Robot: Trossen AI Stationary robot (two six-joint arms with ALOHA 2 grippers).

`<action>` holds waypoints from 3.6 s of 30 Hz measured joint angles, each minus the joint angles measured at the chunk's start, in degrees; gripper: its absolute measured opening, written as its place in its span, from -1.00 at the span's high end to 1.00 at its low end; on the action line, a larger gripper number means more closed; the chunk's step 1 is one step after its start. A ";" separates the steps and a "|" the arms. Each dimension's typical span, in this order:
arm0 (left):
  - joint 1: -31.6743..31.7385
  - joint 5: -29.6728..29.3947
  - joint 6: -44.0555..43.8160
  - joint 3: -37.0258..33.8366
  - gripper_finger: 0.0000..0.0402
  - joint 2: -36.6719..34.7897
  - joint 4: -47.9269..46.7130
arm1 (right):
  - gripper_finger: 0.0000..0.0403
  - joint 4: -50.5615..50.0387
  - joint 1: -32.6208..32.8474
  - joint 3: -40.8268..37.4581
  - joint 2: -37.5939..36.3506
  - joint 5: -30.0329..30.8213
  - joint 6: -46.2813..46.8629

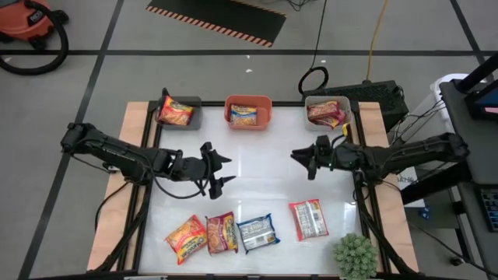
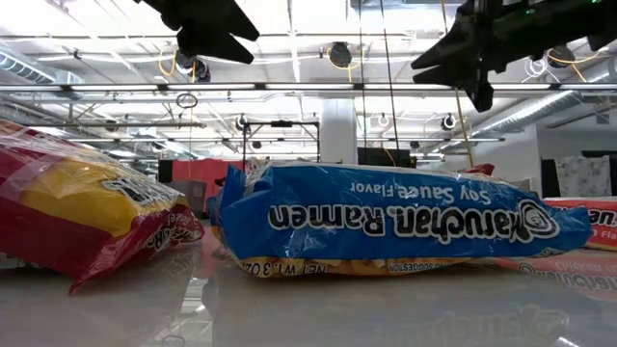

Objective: Sort Maruchan noodles
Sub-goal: Put the right orange noodle pack into the black bin

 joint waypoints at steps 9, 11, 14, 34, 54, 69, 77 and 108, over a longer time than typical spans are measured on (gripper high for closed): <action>-2.23 -0.01 -3.75 0.00 -0.45 0.00 0.04 | 0.54 2.18 9.44 3.55 8.39 -0.35 0.49; -2.59 -0.02 -4.44 0.00 -0.45 0.00 0.05 | 0.54 1.60 11.85 6.01 11.21 -0.20 -0.06; -3.08 -0.03 -5.29 0.00 -0.45 0.00 0.04 | 0.54 -1.94 14.92 10.76 15.57 0.28 -0.11; -3.73 -0.05 -7.44 0.00 -0.45 0.00 0.31 | 0.31 -33.02 20.54 37.53 38.17 7.41 4.28; -5.91 -0.07 -5.13 0.00 -0.45 -0.02 -0.22 | 0.12 -48.27 22.69 35.74 42.51 -3.26 10.01; -5.89 -0.05 -6.21 0.00 -0.45 -0.02 -0.35 | -0.20 -48.30 22.62 35.22 54.28 -11.32 12.86; -5.89 -0.03 -6.34 0.00 -0.45 -0.02 -0.35 | 0.10 -48.66 22.53 35.34 54.93 -11.90 12.08; -5.89 -0.03 -5.47 0.00 -0.45 -0.02 0.07 | 1.00 -24.48 22.25 35.06 34.99 22.61 -15.33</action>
